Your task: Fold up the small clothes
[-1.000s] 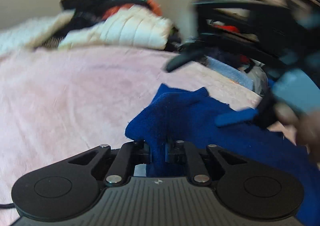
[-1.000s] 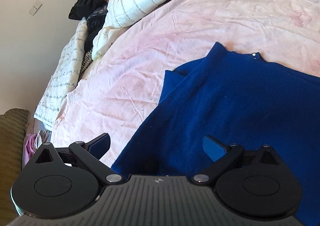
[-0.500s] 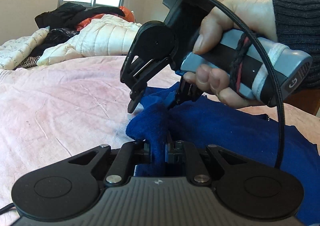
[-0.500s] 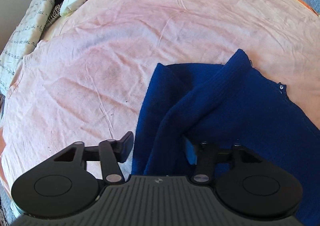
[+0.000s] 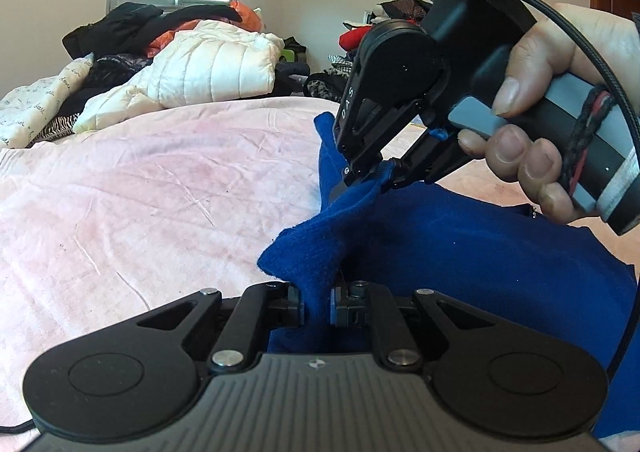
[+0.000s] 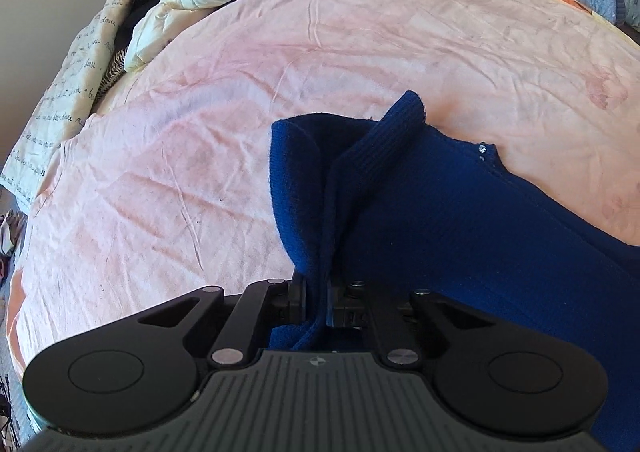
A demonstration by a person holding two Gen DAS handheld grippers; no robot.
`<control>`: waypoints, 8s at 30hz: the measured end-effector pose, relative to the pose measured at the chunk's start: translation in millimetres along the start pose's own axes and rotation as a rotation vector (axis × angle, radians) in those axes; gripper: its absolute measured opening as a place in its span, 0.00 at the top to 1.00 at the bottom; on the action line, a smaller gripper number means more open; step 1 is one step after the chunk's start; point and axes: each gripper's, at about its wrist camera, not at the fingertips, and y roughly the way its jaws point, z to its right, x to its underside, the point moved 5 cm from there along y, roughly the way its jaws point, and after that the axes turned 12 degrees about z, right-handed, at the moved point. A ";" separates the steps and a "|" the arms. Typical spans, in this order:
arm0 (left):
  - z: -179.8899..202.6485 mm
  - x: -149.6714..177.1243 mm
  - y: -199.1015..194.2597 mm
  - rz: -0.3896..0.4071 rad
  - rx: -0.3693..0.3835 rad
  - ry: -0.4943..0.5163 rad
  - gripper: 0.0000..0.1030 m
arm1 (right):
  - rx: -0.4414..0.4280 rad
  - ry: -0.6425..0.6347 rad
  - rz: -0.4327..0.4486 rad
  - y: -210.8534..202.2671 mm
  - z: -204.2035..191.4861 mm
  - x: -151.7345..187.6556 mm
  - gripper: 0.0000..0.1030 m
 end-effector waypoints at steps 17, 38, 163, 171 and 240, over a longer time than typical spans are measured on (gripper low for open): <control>84.8 2.0 -21.3 -0.001 0.117 0.094 0.90 | -0.014 0.073 0.098 -77.0 82.4 24.1 0.90; 181.0 37.1 -39.2 -0.040 0.257 0.212 0.90 | -0.041 0.232 0.172 -127.3 199.0 87.7 0.90; 84.8 67.7 -47.2 -0.075 0.268 0.414 0.75 | -0.071 0.555 0.378 -223.9 208.8 262.7 0.92; 79.9 65.1 -56.4 -0.094 0.297 0.445 0.81 | -0.129 0.646 0.381 -221.9 214.7 273.5 0.63; 118.1 -29.1 52.1 -0.147 0.359 0.219 0.15 | 0.034 0.667 0.629 -233.9 295.1 162.5 0.59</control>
